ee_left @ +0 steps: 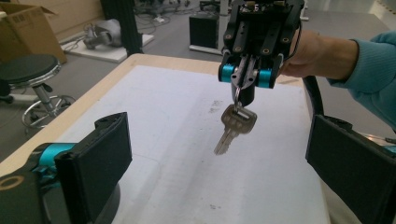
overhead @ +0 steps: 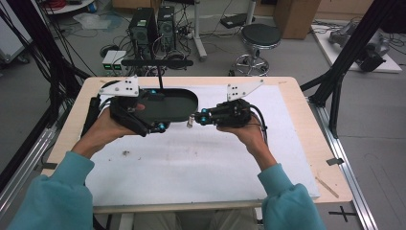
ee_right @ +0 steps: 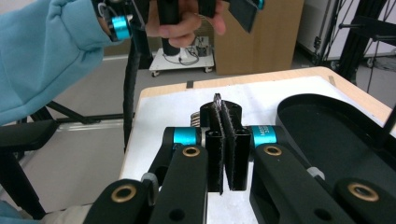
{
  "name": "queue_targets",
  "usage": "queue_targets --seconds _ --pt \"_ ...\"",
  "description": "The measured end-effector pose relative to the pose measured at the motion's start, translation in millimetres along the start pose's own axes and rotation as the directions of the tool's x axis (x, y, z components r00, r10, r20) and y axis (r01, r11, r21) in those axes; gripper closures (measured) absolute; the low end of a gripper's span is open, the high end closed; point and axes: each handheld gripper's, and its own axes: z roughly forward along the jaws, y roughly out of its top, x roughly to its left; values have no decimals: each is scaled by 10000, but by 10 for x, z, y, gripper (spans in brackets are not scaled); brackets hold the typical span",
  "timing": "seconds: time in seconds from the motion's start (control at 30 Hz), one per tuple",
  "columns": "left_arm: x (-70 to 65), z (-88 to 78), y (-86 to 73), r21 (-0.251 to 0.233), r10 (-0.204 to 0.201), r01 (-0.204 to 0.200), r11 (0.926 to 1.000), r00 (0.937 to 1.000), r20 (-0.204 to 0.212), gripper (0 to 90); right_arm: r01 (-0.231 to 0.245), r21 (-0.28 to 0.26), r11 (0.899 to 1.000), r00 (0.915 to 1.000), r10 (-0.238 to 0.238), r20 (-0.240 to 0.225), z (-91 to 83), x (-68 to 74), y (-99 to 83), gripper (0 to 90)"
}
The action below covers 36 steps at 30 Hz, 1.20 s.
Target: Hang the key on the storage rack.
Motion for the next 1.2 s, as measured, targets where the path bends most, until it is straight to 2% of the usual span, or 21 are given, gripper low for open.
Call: queue_targets --seconds 0.2,0.47,0.73,0.83,1.07,1.2 --pt "-17 88 31 58 115 -117 9999 9995 293 101 1 -168 9999 9999 -3 -136 84 14 -26 886" --pt "-12 130 17 354 206 -227 9991 9980 591 174 -30 -30 10000 9996 29 -282 169 -2 -63 886" --pt "-7 178 -7 781 259 -335 9964 9950 966 314 -152 64 9999 9990 154 -408 222 -8 -75 886" --pt "-10 196 -13 959 299 -404 9946 9936 1089 399 -145 116 9998 9987 151 -496 232 -2 -74 886" --pt "-11 221 -25 1203 313 -470 9916 9912 1290 507 -132 136 9998 9983 140 -566 235 -1 -75 885" --pt "-5 220 -27 1264 272 -447 9910 9902 1370 607 -178 151 9997 9979 187 -613 242 2 -77 885"
